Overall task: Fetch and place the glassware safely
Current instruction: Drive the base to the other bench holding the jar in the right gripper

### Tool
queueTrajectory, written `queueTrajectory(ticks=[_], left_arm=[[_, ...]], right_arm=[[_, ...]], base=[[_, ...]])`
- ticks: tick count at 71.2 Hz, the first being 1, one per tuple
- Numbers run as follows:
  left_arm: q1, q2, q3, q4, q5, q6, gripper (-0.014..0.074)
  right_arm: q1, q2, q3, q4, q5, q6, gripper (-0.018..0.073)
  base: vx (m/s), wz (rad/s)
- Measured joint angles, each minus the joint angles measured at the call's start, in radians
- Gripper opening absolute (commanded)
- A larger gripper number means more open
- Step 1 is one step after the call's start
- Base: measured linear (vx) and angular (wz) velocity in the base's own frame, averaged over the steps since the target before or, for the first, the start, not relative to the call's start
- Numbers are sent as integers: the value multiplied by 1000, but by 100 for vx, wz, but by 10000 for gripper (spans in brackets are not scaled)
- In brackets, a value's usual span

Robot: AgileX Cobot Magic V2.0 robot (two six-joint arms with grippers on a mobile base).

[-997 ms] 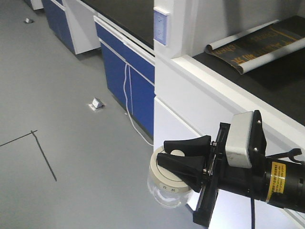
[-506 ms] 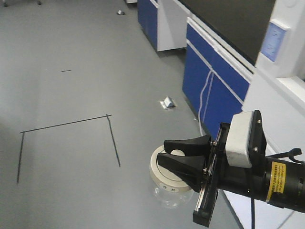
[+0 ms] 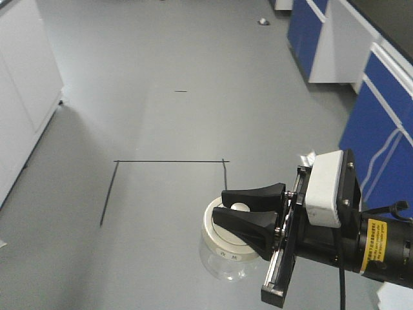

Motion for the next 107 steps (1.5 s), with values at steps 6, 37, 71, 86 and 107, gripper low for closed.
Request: queueTrajectory(ticks=[6, 37, 71, 86, 107], left_arm=[[0, 0, 0, 0, 0, 0, -7], [0, 0, 0, 0, 0, 0, -7], [0, 0, 0, 0, 0, 0, -7], [0, 0, 0, 0, 0, 0, -7], [0, 0, 0, 0, 0, 0, -7]], right_arm=[[0, 0, 0, 0, 0, 0, -1], [0, 0, 0, 0, 0, 0, -1], [0, 0, 0, 0, 1, 0, -1], [0, 0, 0, 0, 1, 0, -1], [0, 0, 0, 0, 1, 0, -1]], base=[[19, 32], [32, 4], [47, -7], [56, 3], [60, 9]])
